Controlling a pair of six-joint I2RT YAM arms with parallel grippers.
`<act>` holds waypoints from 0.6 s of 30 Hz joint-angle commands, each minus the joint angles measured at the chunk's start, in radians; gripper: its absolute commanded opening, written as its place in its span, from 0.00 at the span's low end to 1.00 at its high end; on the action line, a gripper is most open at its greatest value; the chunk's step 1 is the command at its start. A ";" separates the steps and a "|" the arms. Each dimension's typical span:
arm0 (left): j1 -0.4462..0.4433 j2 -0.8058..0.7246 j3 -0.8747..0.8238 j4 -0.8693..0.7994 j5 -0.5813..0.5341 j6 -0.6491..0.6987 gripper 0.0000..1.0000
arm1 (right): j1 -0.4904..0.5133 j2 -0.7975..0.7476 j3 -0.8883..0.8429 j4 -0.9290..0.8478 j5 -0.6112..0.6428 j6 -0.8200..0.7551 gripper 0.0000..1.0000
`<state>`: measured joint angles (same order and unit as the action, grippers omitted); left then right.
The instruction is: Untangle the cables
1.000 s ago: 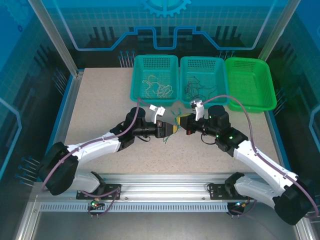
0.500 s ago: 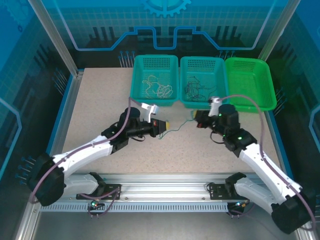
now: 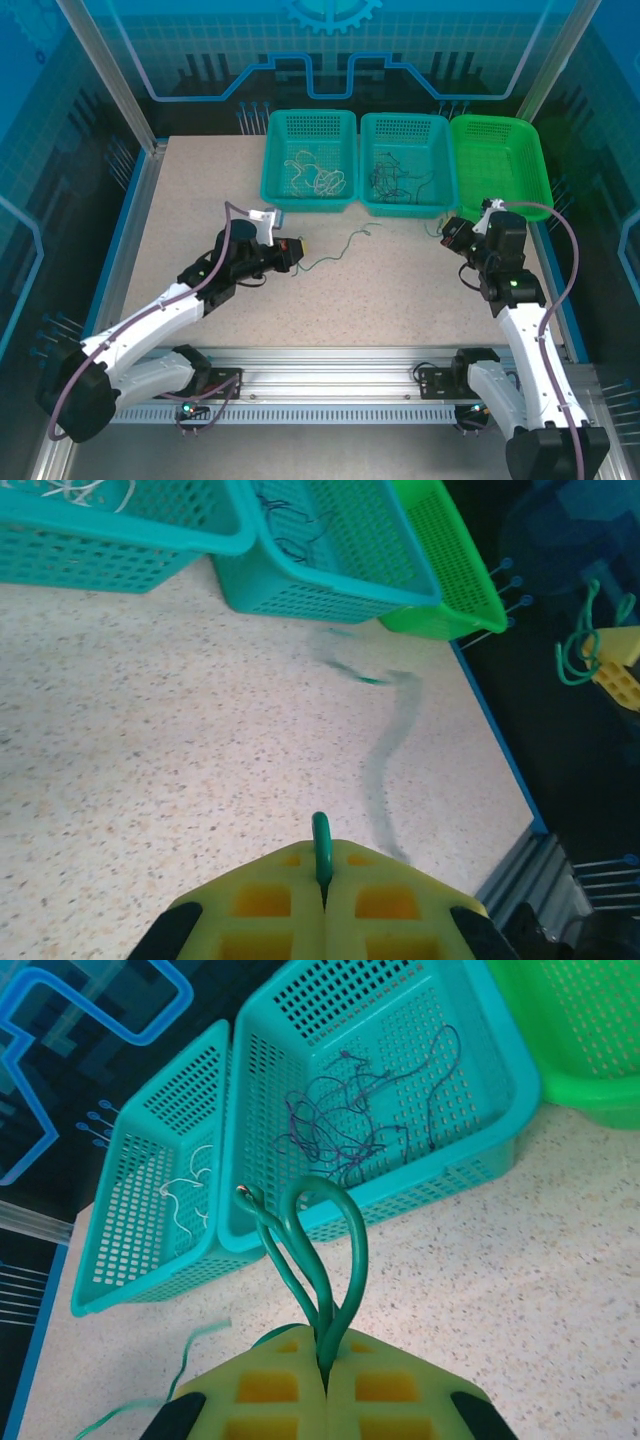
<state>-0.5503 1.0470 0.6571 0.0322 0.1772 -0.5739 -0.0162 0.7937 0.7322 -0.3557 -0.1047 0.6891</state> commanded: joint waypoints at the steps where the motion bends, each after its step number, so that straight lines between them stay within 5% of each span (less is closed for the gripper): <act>1: 0.021 -0.040 -0.005 -0.047 -0.047 0.015 0.00 | -0.025 -0.002 0.026 -0.011 -0.034 -0.002 0.00; 5: 0.020 -0.018 -0.029 0.077 0.094 0.017 0.00 | -0.004 0.054 0.027 0.058 -0.229 -0.035 0.00; 12: 0.011 0.023 -0.025 0.223 0.217 0.011 0.00 | 0.039 0.105 0.032 0.096 -0.170 0.001 0.00; 15: 0.007 0.023 -0.019 0.246 0.228 0.016 0.00 | -0.023 0.162 0.055 0.123 -0.070 0.046 0.00; 18: 0.006 0.018 -0.012 0.243 0.234 0.025 0.00 | -0.161 0.290 0.084 0.224 -0.098 0.112 0.00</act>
<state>-0.5392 1.0683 0.6361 0.2256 0.3649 -0.5735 -0.0891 1.0042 0.7742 -0.2413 -0.2386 0.7273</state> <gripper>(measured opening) 0.058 0.051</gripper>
